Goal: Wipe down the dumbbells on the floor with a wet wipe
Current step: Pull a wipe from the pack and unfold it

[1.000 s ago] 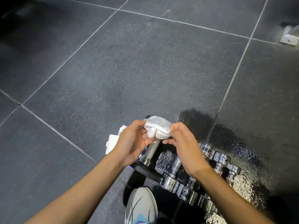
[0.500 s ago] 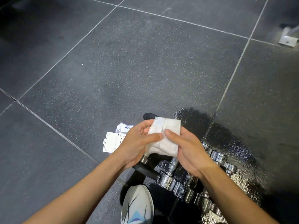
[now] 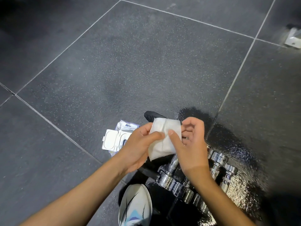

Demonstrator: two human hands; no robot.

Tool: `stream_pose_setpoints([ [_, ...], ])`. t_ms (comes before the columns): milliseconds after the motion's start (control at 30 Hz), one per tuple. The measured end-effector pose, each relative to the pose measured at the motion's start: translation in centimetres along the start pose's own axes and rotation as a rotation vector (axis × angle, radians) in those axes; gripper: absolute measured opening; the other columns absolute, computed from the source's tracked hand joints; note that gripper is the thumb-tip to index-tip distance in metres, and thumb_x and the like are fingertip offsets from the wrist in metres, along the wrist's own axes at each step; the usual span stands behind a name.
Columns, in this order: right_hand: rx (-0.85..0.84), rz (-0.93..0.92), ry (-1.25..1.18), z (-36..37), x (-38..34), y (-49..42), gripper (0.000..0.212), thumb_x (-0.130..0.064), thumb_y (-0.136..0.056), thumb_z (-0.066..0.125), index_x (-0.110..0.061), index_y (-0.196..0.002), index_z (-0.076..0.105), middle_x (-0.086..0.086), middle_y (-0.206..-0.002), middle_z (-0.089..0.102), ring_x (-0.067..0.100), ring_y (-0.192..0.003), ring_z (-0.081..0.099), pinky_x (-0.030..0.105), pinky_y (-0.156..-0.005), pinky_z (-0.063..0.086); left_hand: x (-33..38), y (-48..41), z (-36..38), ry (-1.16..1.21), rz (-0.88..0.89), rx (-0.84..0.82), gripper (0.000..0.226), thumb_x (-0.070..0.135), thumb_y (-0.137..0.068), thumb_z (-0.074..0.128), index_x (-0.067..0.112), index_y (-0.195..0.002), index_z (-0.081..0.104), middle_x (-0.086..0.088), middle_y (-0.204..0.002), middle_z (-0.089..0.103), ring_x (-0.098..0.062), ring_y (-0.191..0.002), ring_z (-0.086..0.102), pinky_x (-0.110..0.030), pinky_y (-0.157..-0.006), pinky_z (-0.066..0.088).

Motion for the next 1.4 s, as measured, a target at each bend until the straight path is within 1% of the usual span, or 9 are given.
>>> stream_pose_setpoints([
  [133, -0.025, -0.101, 0.358, -0.1, 0.3, 0.5, 0.016, -0.049, -0.088, 0.070, -0.034, -0.082, 0.067, -0.014, -0.101, 0.047, 0.006, -0.106, 0.046, 0.024, -0.092, 0.039, -0.2, 0.0, 0.4, -0.018, 0.027, 0.064, 0.035, 0.005, -0.089, 0.074, -0.004, -0.121, 0.065, -0.032, -0.117, 0.069, -0.038, -0.100, 0.069, -0.053, -0.094, 0.054],
  [267, -0.068, -0.095, 0.531, -0.3, 1.0, 0.3, 0.014, -0.052, -0.089, 0.067, -0.038, -0.087, 0.070, -0.016, -0.098, 0.046, 0.007, -0.101, 0.043, 0.026, -0.091, 0.036, -1.4, 0.0, 0.9, 0.121, -0.028, 0.073, 0.021, 0.002, -0.094, 0.061, -0.007, -0.110, 0.071, -0.038, -0.113, 0.067, -0.038, -0.096, 0.068, -0.051, -0.096, 0.052],
  [400, -0.096, -0.062, 0.429, -0.4, 1.0, 0.3, 0.002, -0.031, -0.089, 0.073, -0.031, -0.087, 0.072, -0.011, -0.088, 0.062, 0.006, -0.083, 0.059, 0.015, -0.071, 0.044, -2.3, 0.3, 1.6, 0.131, -0.024, 0.067, 0.017, -0.003, -0.097, 0.054, -0.008, -0.103, 0.070, -0.033, -0.107, 0.072, -0.036, -0.098, 0.073, -0.045, -0.096, 0.056],
  [567, -0.073, -0.080, 0.406, -0.7, 0.6, 0.3, 0.012, -0.022, -0.093, 0.068, -0.028, -0.092, 0.078, -0.012, -0.081, 0.071, 0.003, -0.080, 0.064, 0.017, -0.071, 0.048, -2.6, -0.2, 1.0, 0.022, 0.060, 0.165, 0.023, 0.005, -0.093, 0.071, 0.003, -0.115, 0.073, -0.028, -0.111, 0.072, -0.031, -0.097, 0.070, -0.045, -0.093, 0.055],
  [767, 0.111, 0.308, -0.137, -0.7, 3.3, -0.2, 0.017, -0.012, -0.100, 0.053, -0.014, -0.091, 0.068, 0.003, -0.078, 0.069, 0.016, -0.073, 0.063, 0.036, -0.068, 0.052, -3.3, -0.5, 0.6, 0.094, 0.000, 0.161, 0.026, 0.003, -0.088, 0.074, -0.002, -0.113, 0.066, -0.028, -0.110, 0.071, -0.033, -0.097, 0.068, -0.051, -0.098, 0.052],
  [867, 0.246, 0.377, -0.247, -1.4, 3.4, -0.8, 0.019, -0.009, -0.099, 0.043, -0.014, -0.095, 0.061, 0.003, -0.080, 0.064, 0.017, -0.071, 0.061, 0.031, -0.060, 0.050, -3.3, -0.4, -0.2, 0.157, -0.020, 0.164, 0.034, 0.001, -0.093, 0.069, -0.006, -0.125, 0.058, -0.026, -0.117, 0.070, -0.032, -0.101, 0.069, -0.047, -0.094, 0.055],
  [967, 0.293, 0.371, -0.199, -1.9, 3.7, -1.2, 0.022, -0.012, -0.098, 0.037, -0.011, -0.099, 0.059, 0.004, -0.083, 0.064, 0.018, -0.070, 0.062, 0.028, -0.054, 0.051, -3.0, -0.2, -0.8, 0.128, -0.031, 0.136, 0.039, 0.007, -0.093, 0.072, -0.004, -0.128, 0.058, -0.021, -0.113, 0.071, -0.028, -0.097, 0.069, -0.040, -0.081, 0.058],
  [1133, 0.240, 0.292, 0.036, -1.9, 4.2, -0.8, 0.020, -0.043, -0.095, 0.039, -0.029, -0.095, 0.053, 0.005, -0.100, 0.061, 0.030, -0.090, 0.063, 0.050, -0.072, 0.055, -1.2, -0.2, -1.6, -0.070, -0.070, -0.005, 0.043, 0.017, -0.088, 0.080, 0.000, -0.124, 0.065, -0.020, -0.115, 0.074, -0.029, -0.097, 0.072, -0.039, -0.082, 0.057],
  [1400, 0.159, 0.180, 0.306, -1.0, 3.6, 0.4, 0.030, -0.048, -0.107, 0.030, -0.022, -0.101, 0.044, 0.002, -0.082, 0.056, 0.015, -0.070, 0.053, 0.034, -0.058, 0.046, 1.6, -1.8, -6.1, -0.379, 0.016, 0.097, 0.045, 0.042, -0.095, 0.071, -0.001, -0.107, 0.066, -0.022, -0.102, 0.074, -0.028, -0.084, 0.068, -0.046, -0.075, 0.054],
])
Point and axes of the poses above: each hand's wrist, its own y-axis away from the middle knuckle, its own z-axis out of the palm, x = y × z, the point moved 5 cm from there along -y, towards the middle knuckle
